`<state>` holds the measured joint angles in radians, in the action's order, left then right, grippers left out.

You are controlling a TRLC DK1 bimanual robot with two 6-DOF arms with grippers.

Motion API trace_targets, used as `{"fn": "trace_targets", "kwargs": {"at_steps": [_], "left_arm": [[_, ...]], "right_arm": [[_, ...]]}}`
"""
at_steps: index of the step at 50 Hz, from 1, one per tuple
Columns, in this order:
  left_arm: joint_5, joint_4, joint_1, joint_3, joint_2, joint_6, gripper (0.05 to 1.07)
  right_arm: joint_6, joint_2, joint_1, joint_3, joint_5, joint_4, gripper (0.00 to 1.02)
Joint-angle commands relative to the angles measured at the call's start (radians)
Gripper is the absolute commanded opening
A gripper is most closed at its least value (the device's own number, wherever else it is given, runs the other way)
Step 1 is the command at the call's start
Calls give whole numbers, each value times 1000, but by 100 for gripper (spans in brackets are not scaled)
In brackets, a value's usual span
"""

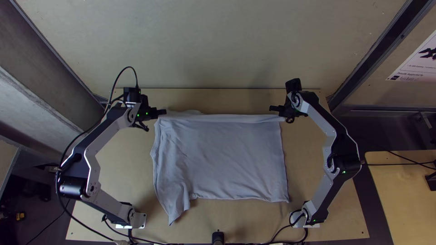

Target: Fold the t-shirt

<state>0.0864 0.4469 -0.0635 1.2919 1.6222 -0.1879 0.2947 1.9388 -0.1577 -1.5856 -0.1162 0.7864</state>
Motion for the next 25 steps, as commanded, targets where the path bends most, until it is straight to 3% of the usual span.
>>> {"fn": "trace_targets", "kwargs": {"at_steps": [1,25], "left_arm": [[3,-20,2,-94,-73,-25,8],[1,-74,2,-355,-211,-10,8]], "right_arm": [[1,-51,-19,62,-14,-18,2],[6,-141,-37,340,-36,-110,2]]}}
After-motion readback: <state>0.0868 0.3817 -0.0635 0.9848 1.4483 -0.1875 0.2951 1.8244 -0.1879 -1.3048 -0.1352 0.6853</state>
